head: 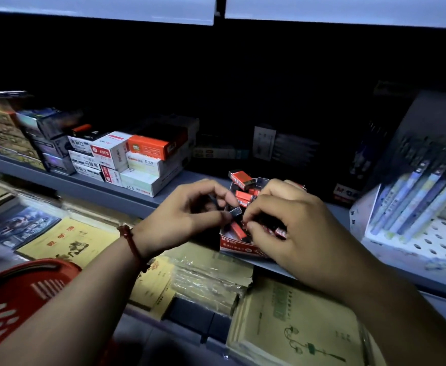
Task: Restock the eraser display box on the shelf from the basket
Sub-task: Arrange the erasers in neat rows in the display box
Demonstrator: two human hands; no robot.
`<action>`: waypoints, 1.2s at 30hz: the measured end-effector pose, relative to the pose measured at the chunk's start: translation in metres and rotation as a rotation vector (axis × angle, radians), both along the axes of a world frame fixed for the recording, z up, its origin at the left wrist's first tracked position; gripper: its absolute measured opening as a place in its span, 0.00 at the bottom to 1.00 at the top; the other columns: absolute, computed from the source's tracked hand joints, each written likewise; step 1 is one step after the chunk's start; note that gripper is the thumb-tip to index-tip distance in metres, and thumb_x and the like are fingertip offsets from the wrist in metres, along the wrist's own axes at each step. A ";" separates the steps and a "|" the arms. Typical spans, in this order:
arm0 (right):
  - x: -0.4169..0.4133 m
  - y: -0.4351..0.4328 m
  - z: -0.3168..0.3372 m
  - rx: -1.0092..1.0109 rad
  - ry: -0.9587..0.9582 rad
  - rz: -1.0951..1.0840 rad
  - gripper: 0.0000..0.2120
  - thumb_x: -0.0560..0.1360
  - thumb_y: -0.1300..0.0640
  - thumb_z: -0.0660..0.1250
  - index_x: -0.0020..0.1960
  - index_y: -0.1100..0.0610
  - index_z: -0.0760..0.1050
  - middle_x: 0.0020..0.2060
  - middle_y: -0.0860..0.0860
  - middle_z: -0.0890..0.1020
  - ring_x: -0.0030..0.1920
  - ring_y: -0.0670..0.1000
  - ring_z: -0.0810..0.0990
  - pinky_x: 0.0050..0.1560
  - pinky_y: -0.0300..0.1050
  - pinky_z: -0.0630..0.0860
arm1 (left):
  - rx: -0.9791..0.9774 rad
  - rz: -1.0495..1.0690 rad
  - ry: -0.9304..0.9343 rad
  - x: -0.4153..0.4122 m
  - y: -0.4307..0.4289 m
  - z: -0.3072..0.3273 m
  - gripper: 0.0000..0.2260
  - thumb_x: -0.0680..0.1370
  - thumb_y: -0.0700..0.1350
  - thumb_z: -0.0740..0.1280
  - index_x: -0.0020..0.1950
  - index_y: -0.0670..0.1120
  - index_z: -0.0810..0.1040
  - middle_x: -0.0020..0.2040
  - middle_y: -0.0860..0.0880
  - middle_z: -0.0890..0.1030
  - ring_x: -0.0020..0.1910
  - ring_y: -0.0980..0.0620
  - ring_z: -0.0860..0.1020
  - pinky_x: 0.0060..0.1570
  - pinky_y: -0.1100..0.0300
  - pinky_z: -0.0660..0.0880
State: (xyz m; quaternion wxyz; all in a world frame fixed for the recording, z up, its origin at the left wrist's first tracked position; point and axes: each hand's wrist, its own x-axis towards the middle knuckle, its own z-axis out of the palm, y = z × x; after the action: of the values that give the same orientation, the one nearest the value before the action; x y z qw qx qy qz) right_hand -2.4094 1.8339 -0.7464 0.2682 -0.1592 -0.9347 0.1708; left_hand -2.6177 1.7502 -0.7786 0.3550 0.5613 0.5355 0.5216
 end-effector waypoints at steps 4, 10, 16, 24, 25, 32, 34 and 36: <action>0.000 0.002 -0.001 -0.004 0.042 -0.043 0.04 0.77 0.60 0.68 0.47 0.54 0.81 0.42 0.46 0.75 0.46 0.45 0.73 0.46 0.33 0.66 | 0.017 0.024 0.173 0.000 -0.001 0.005 0.05 0.74 0.39 0.73 0.46 0.48 0.82 0.46 0.42 0.77 0.40 0.32 0.77 0.43 0.42 0.76; -0.001 0.003 -0.003 -0.013 0.059 -0.064 0.06 0.78 0.62 0.69 0.46 0.53 0.81 0.41 0.46 0.75 0.43 0.46 0.74 0.42 0.44 0.72 | -0.076 -0.021 0.400 0.002 -0.008 0.020 0.11 0.74 0.41 0.78 0.51 0.56 0.87 0.51 0.47 0.73 0.49 0.47 0.78 0.53 0.47 0.82; 0.002 0.004 -0.003 -0.020 0.054 -0.053 0.05 0.78 0.62 0.68 0.47 0.53 0.80 0.41 0.44 0.74 0.44 0.44 0.73 0.43 0.40 0.68 | -0.141 0.004 0.585 0.005 -0.002 0.033 0.09 0.72 0.47 0.79 0.49 0.59 0.87 0.48 0.53 0.73 0.40 0.62 0.75 0.47 0.64 0.78; 0.005 0.006 -0.005 -0.014 0.061 -0.054 0.05 0.79 0.62 0.68 0.48 0.53 0.80 0.42 0.45 0.74 0.44 0.45 0.73 0.43 0.41 0.69 | -0.128 -0.069 0.565 0.003 -0.002 0.030 0.02 0.77 0.45 0.74 0.48 0.52 0.85 0.48 0.52 0.75 0.45 0.62 0.78 0.50 0.69 0.74; 0.005 0.006 -0.005 -0.015 0.056 -0.054 0.05 0.79 0.62 0.68 0.48 0.53 0.80 0.42 0.45 0.74 0.44 0.45 0.73 0.43 0.39 0.69 | -0.130 -0.073 0.545 0.001 -0.003 0.028 0.03 0.77 0.44 0.74 0.49 0.52 0.85 0.48 0.52 0.75 0.45 0.61 0.78 0.50 0.68 0.75; 0.003 0.007 -0.006 0.016 0.041 -0.047 0.06 0.79 0.62 0.68 0.48 0.53 0.80 0.41 0.45 0.74 0.44 0.44 0.73 0.43 0.38 0.67 | -0.064 0.036 0.357 0.008 -0.007 0.012 0.01 0.75 0.46 0.75 0.46 0.51 0.86 0.48 0.48 0.76 0.48 0.46 0.80 0.52 0.48 0.82; 0.003 0.008 -0.007 0.031 0.043 -0.045 0.06 0.79 0.62 0.68 0.47 0.53 0.80 0.41 0.45 0.74 0.45 0.44 0.72 0.44 0.39 0.67 | -0.057 0.072 0.331 0.010 -0.006 0.008 0.02 0.74 0.47 0.76 0.45 0.51 0.87 0.47 0.48 0.76 0.47 0.45 0.80 0.50 0.44 0.81; 0.005 0.008 -0.009 0.031 0.046 -0.041 0.06 0.79 0.63 0.68 0.47 0.52 0.80 0.42 0.45 0.75 0.47 0.45 0.73 0.46 0.39 0.68 | -0.050 0.116 0.311 0.010 -0.008 0.000 0.02 0.74 0.48 0.75 0.45 0.51 0.87 0.46 0.48 0.77 0.46 0.45 0.80 0.52 0.42 0.80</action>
State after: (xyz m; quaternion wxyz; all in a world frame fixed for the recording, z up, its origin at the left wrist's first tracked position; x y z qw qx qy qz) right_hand -2.4047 1.8417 -0.7553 0.2954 -0.1701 -0.9273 0.1545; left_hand -2.6077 1.7418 -0.7790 0.2510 0.5943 0.6284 0.4346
